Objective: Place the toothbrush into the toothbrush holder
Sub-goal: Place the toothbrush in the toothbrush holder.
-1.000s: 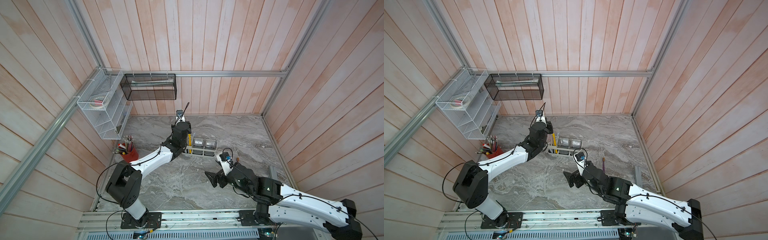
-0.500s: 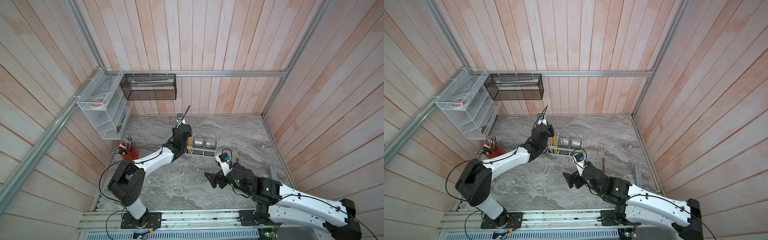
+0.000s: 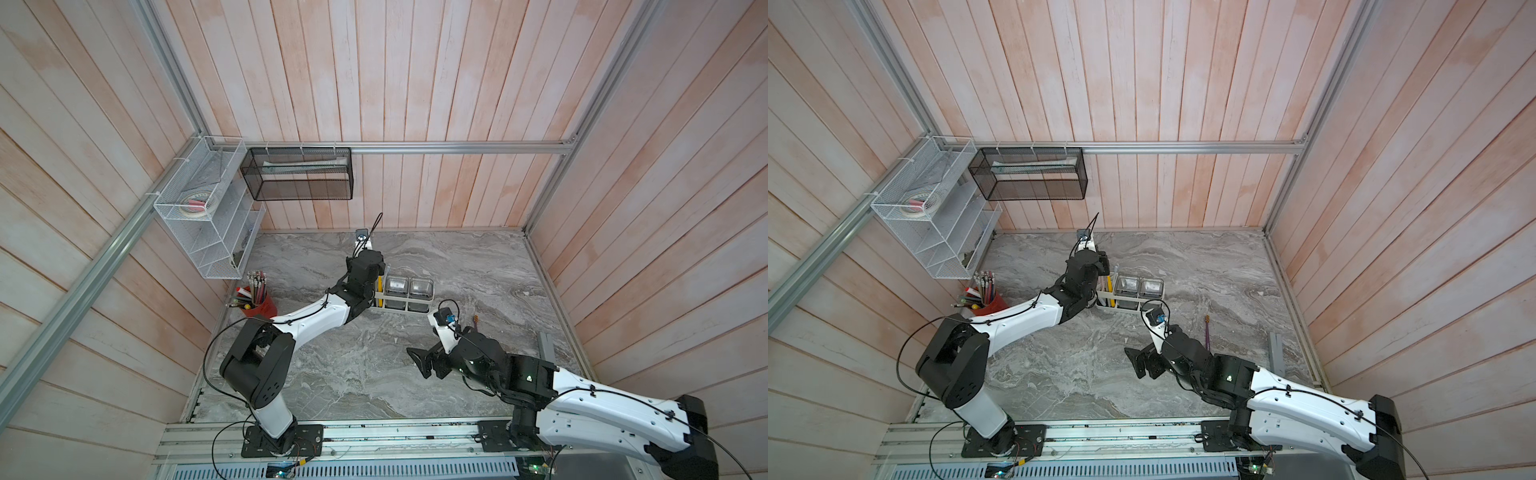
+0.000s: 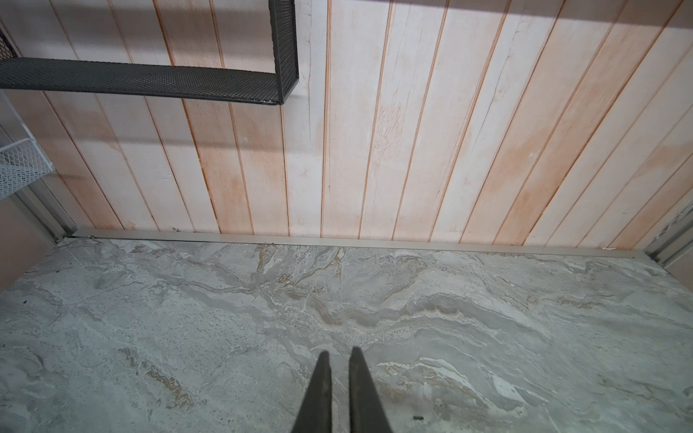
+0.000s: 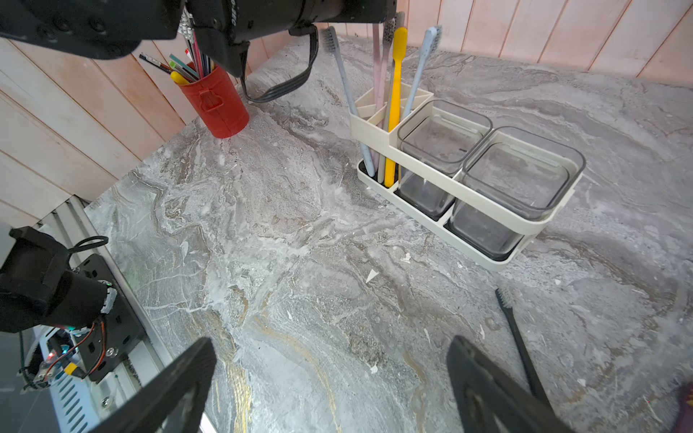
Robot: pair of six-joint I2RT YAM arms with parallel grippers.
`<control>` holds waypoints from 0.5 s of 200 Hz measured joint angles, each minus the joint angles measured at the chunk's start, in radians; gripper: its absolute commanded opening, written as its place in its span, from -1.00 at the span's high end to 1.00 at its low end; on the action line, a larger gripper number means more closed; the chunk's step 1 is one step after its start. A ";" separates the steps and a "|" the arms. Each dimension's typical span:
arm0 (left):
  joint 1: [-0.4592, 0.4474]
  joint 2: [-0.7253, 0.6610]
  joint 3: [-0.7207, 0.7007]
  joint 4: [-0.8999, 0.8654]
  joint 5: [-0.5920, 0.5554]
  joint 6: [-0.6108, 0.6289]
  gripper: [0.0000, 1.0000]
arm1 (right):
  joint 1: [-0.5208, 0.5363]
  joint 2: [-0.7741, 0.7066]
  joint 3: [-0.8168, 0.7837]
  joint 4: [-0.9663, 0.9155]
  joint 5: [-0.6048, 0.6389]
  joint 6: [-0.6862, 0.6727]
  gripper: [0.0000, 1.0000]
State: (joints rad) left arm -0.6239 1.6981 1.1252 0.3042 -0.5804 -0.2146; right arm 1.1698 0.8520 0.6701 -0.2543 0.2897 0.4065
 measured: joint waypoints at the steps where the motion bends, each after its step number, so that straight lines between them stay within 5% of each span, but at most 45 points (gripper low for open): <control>1: 0.000 0.000 0.000 0.000 0.000 0.000 0.94 | 0.000 0.000 0.000 0.000 0.000 0.000 -0.96; 100: -0.001 0.014 0.000 0.001 0.001 0.002 0.50 | 0.000 0.006 0.000 0.014 -0.009 0.000 -0.96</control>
State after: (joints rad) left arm -0.6250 1.7119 1.1252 0.3054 -0.5797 -0.2127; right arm 1.1698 0.8577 0.6697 -0.2398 0.2810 0.4068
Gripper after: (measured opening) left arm 0.242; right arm 0.980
